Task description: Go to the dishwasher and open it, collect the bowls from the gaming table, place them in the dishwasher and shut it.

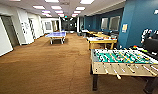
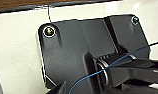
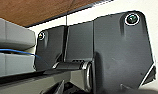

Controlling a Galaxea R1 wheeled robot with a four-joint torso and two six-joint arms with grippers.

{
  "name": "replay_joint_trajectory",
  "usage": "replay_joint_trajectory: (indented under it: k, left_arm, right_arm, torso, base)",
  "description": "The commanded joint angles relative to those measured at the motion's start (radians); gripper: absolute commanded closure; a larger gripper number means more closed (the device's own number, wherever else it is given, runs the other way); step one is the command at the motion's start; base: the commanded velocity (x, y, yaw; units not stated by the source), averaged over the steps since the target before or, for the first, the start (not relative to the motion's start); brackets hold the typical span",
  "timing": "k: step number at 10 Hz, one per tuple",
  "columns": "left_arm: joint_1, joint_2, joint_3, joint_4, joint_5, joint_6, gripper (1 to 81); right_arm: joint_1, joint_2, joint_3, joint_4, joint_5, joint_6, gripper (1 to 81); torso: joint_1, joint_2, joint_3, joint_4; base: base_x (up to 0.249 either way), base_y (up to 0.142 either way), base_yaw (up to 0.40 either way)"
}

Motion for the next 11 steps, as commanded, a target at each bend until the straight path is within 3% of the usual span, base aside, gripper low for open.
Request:
replay_joint_trajectory:
  k: [1, 8, 11]
  left_arm:
    - [-0.052, -0.012, 0.002, -0.002, 0.047, -0.002, 1.0]
    - [-0.052, -0.01, 0.002, -0.004, 0.047, -0.002, 1.0]
    - [-0.049, -0.012, 0.002, -0.004, 0.047, -0.002, 1.0]
  right_arm:
    - [0.053, -0.003, 0.008, -0.018, -0.04, -0.004, 1.0]
    - [0.053, -0.003, 0.008, -0.018, -0.04, -0.004, 1.0]
    - [0.053, -0.001, 0.01, -0.018, -0.041, -0.004, 1.0]
  torso:
    - [0.0, 0.0, 0.0, 0.0]
    - [0.0, 0.0, 0.0, 0.0]
    - [0.0, 0.0, 0.0, 0.0]
  base:
    - [0.092, 0.0, 0.0]
    - [0.102, 0.065, 0.0]
    - [0.103, 0.0, 0.0]
